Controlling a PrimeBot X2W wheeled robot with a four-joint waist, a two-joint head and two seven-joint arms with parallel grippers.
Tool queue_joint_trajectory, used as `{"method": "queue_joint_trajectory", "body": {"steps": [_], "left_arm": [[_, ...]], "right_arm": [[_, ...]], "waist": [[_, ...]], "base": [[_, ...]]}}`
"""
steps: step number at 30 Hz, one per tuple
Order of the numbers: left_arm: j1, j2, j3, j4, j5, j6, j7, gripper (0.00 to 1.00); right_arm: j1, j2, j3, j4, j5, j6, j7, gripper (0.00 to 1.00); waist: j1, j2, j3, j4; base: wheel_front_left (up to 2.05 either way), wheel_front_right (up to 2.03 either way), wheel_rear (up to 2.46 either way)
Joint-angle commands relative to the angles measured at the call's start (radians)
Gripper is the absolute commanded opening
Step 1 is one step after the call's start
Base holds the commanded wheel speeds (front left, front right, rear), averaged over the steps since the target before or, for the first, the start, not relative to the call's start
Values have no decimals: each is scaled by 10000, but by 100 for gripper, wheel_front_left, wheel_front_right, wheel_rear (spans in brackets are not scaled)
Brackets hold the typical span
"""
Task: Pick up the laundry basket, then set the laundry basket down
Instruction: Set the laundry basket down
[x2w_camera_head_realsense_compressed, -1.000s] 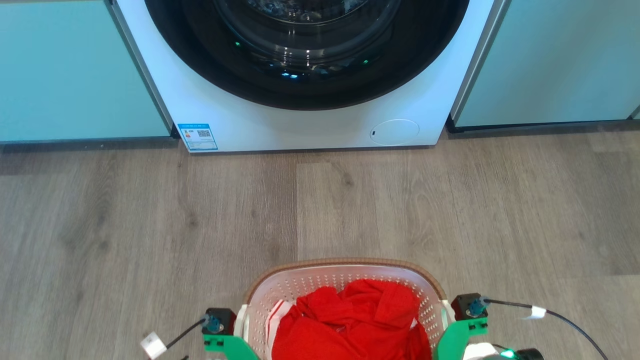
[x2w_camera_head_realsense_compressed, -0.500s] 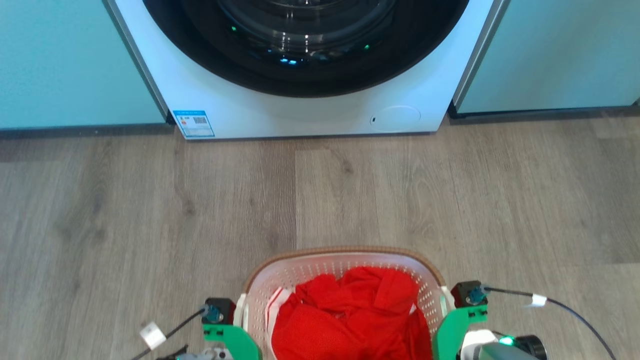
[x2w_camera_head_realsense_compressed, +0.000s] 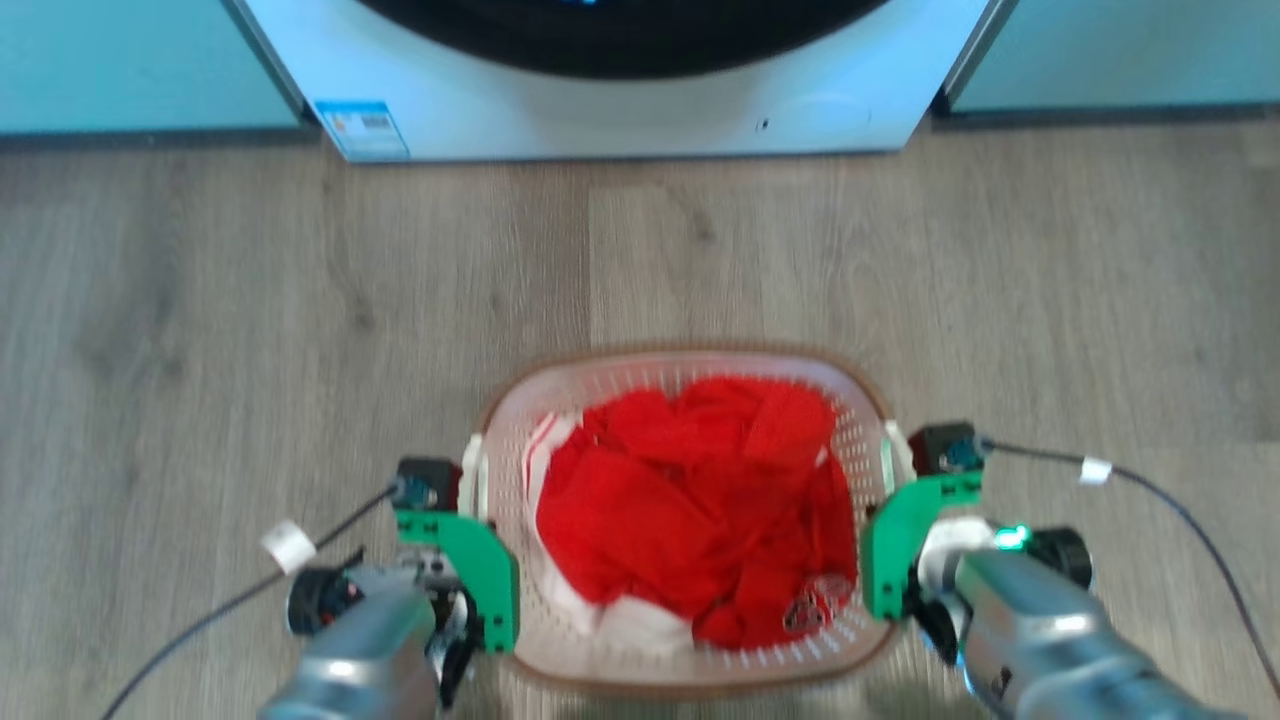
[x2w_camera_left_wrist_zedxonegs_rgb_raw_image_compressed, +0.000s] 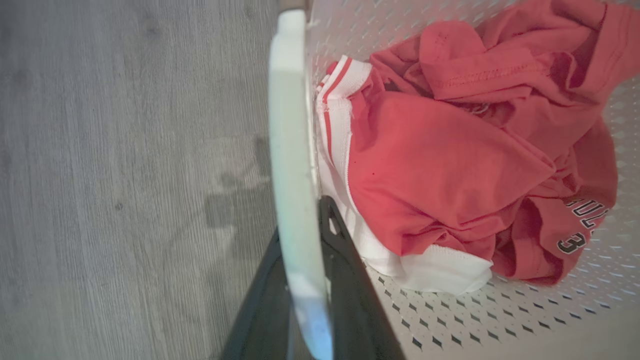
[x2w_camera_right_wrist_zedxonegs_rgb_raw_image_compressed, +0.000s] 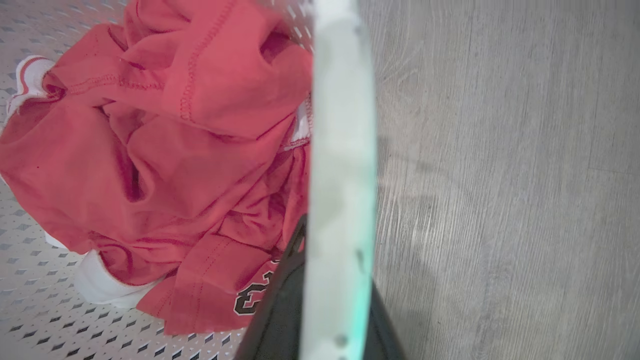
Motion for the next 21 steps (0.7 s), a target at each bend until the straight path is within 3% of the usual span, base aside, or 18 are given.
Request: {"method": "queue_joint_trajectory", "body": {"steps": [1, 12, 21], "left_arm": [[-648, 292, 134, 128, 115, 117, -172, 0], [-2442, 292, 17, 99, 317, 126, -351, 0], [-3812, 292, 7, 3, 347, 141, -566, 0]], "right_arm": [[-405, -66, 90, -31, -21, 25, -285, 0], [-2237, -66, -295, 126, -388, 25, -718, 0], [-3303, -232, -1801, 136, -1909, 25, -715, 0]], "waist": [[-2, 0, 794, 64], [-2, 0, 2947, 237], [-2, 0, 4632, 434]], "base": [[0, 0, 0], [0, 0, 0], [0, 0, 0]]}}
